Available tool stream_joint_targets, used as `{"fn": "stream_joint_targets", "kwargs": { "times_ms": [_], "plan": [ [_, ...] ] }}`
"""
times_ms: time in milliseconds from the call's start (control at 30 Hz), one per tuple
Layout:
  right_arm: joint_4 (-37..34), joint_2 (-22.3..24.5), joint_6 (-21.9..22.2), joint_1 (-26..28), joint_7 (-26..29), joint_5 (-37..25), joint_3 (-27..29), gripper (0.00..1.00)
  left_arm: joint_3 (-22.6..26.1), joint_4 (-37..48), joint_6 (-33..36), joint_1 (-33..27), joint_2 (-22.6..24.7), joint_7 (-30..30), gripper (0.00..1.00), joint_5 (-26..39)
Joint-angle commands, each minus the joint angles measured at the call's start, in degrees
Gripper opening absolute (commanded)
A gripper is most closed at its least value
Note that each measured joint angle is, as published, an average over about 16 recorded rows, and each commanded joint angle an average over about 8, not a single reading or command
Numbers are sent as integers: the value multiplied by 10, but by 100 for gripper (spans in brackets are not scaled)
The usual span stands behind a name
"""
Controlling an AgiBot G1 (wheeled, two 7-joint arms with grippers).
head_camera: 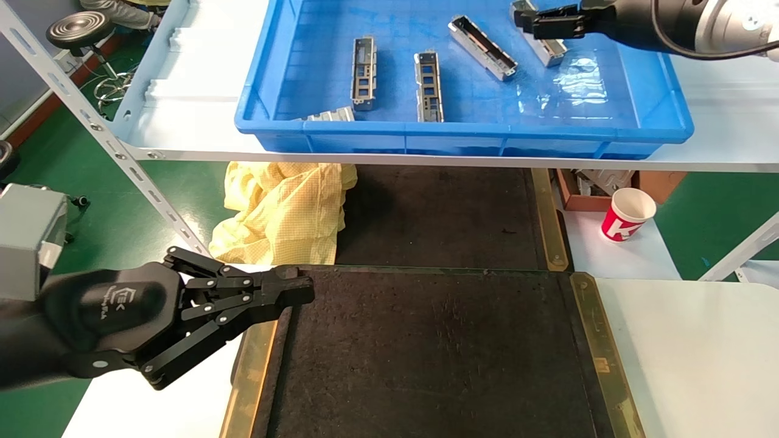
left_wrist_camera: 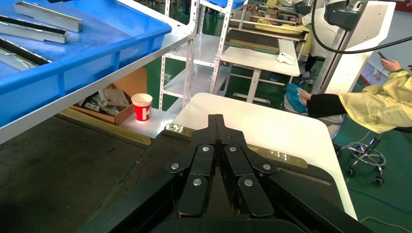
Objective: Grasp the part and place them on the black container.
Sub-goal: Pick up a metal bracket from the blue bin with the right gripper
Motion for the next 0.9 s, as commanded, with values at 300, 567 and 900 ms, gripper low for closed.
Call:
{"fn": "stream_joint_targets", "kwargs": {
  "times_ms": [300, 567, 900],
  "plan": [
    [-24, 6, -57, 6, -12, -7, -6, 100, 0, 0, 0, 0, 0, 0, 0, 0],
    [-33, 17, -44, -2, -36, 2, 1, 100, 0, 0, 0, 0, 0, 0, 0, 0],
    [-43, 15, -13, -12, -51, 11, 7, 64, 0, 0, 0, 0, 0, 0, 0, 0]
  ]
}}
